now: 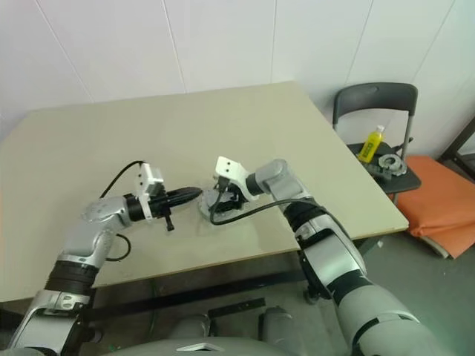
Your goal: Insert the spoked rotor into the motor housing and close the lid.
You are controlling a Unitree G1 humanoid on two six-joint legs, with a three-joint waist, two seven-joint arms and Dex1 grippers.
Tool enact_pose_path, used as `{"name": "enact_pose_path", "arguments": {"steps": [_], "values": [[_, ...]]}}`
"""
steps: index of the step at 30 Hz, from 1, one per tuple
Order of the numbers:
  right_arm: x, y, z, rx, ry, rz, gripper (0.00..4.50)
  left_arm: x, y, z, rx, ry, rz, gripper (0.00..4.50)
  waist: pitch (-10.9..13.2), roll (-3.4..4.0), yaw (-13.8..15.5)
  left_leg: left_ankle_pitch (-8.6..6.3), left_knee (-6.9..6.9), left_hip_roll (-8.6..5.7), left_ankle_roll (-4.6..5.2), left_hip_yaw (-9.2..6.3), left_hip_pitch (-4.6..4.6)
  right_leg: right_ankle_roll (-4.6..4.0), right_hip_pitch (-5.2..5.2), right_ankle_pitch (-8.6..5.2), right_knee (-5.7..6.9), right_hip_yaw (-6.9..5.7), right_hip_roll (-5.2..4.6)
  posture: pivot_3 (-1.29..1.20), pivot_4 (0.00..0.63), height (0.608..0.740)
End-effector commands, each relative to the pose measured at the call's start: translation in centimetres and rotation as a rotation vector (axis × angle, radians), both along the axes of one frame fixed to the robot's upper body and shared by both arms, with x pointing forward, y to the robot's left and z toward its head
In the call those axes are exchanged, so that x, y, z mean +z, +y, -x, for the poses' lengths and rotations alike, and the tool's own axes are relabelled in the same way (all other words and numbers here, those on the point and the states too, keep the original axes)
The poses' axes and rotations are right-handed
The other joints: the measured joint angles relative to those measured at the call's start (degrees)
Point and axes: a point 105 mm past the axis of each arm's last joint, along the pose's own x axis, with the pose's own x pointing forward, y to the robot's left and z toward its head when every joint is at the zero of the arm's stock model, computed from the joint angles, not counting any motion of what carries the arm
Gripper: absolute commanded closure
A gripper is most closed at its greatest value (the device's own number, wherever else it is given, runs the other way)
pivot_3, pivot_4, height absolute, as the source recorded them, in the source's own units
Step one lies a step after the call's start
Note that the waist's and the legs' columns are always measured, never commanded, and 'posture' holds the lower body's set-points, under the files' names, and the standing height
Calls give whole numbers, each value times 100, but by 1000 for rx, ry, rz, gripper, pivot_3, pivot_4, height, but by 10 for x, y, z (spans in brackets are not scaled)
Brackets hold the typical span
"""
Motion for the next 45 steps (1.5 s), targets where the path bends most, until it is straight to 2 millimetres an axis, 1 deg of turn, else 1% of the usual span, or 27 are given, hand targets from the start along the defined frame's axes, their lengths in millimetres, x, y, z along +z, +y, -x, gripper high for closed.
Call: {"name": "enact_pose_path", "arguments": {"steps": [1, 11, 16, 19, 24, 29, 31, 34, 38, 40, 42, 45], "values": [[-25, -24, 9, -14, 91, 92, 1312, 10, -2, -8, -24, -52, -13, 4500, 0, 0, 14, 0, 0, 0, 0, -1, -2, 0, -1, 0, 0, -1, 0, 0, 0, 740], [-25, -24, 13, -31, 139, 67, 1312, 3, -11, -17, -53, -43, -34, 4500, -3, -4, 82, -2, 0, -9, 4, -4, -14, 28, 2, 10, -20, 1, -7, 0, 0, 740], [-24, -24, 13, -37, 137, 65, 1312, -6, -12, -18, -28, 42, -27, 4500, -4, -5, 134, -3, 0, -8, 5, -4, -13, 29, 2, 10, -19, 2, -6, 0, 0, 740], [-25, -23, 14, -39, 134, 61, 1312, -19, -13, -18, -12, 90, -82, 4500, -5, -5, 152, -3, 0, -8, 5, -4, -12, 29, 3, 10, -18, 1, -6, 0, 0, 740], [-25, -22, 14, -45, 129, 54, 1312, -31, -20, -17, -1, 145, -123, 4500, -11, -11, 163, -3, 0, -8, 5, -4, -12, 30, 3, 11, -18, 1, -6, 0, 0, 740], [-25, -23, 14, -52, 125, 53, 1312, -29, -35, -14, -33, 133, -100, 4500, -23, -11, 174, -3, 1, -9, 5, -3, -7, 29, 8, 10, -19, 1, -6, 0, 0, 740], [-25, -23, 14, -53, 123, 53, 1312, -33, -40, -12, -45, 132, -123, 4500, -26, -11, 174, -3, 1, -9, 5, -3, -7, 29, 9, 10, -19, 1, -7, 0, 0, 740], [-24, -22, 13, -55, 121, 51, 1312, -40, -43, -12, -49, 129, -167, 4500, -32, -9, 178, -3, 1, -9, 5, -3, -5, 30, 11, 10, -19, 1, -6, 0, 0, 740], [-23, -23, 12, -59, 121, 49, 1312, -45, -40, -16, -34, 114, -222, 4500, -34, -9, 183, -3, 1, -10, 5, -3, 8, 27, 25, 7, -20, 1, -7, 0, 0, 740], [-23, -24, 12, -70, 123, 55, 586, -47, -37, -18, -23, 112, -229, 4500, -35, -11, 179, -3, 1, -10, 5, -3, 14, 19, 31, 1, -20, 1, -8, 0, 0, 740], [-21, -23, 14, -51, 125, 42, 43, -47, -34, -18, -21, 110, -235, 4500, -37, -10, 166, -3, 1, -10, 5, -3, 21, 19, 37, 0, -19, 1, -7, 0, 0, 740], [-18, -20, 21, -20, 174, 33, 13, -48, -33, -17, -25, 109, -237, 4500, -38, -8, 165, -3, 1, -9, 5, -2, 38, 17, 51, -2, -15, 2, -6, 0, 0, 740]]}}
